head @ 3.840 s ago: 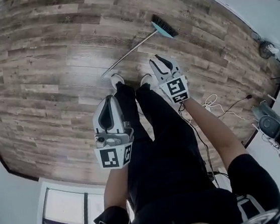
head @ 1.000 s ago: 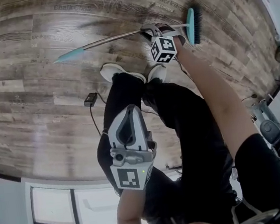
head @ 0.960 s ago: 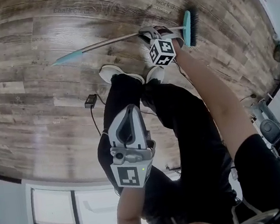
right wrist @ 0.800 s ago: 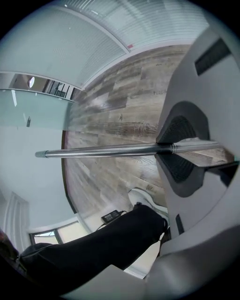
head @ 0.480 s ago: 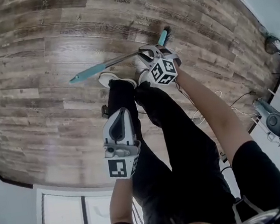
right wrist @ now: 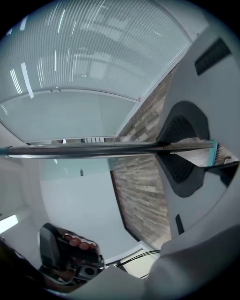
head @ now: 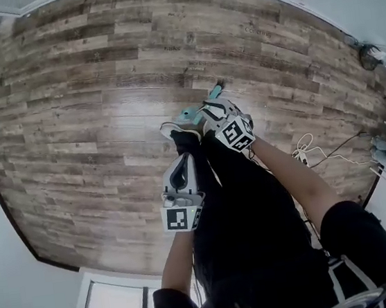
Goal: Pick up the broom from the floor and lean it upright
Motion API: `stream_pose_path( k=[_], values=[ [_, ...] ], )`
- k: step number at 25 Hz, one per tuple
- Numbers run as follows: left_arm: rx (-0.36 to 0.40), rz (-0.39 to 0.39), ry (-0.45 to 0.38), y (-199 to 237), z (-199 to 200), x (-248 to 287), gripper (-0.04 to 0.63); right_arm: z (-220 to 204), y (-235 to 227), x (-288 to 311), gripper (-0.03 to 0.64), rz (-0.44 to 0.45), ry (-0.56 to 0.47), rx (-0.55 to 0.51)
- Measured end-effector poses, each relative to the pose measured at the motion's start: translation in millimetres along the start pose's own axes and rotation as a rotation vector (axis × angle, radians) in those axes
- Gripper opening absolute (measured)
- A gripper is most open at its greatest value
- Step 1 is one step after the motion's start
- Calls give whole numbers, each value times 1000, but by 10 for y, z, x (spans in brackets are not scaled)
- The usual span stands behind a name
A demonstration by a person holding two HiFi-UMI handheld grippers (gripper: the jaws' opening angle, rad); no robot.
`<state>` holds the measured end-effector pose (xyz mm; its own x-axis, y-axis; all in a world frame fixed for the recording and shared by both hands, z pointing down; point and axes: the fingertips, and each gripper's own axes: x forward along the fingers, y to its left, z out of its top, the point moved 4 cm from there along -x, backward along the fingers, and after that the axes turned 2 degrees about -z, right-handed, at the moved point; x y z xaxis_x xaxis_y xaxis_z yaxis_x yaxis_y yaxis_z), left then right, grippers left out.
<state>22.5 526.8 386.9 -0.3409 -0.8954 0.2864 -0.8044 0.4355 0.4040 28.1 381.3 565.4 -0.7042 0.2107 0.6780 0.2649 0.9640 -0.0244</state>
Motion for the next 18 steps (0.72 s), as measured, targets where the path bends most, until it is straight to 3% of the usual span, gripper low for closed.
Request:
stream_pose_path(
  k=[4, 9, 14, 18],
  values=[
    [4, -26, -40, -333, 493, 0, 18, 579, -54, -772, 78, 21, -141, 41],
    [64, -43, -85, -639, 953, -116, 18, 912, -118, -1620, 80, 9, -244, 80],
    [124, -65, -123, -881, 1337, -120, 18, 1068, -425, -2459, 80, -144, -309, 155],
    [126, -120, -113, -1096, 1436, 2, 18, 1006, -593, -2922, 78, -259, -344, 163]
  ],
)
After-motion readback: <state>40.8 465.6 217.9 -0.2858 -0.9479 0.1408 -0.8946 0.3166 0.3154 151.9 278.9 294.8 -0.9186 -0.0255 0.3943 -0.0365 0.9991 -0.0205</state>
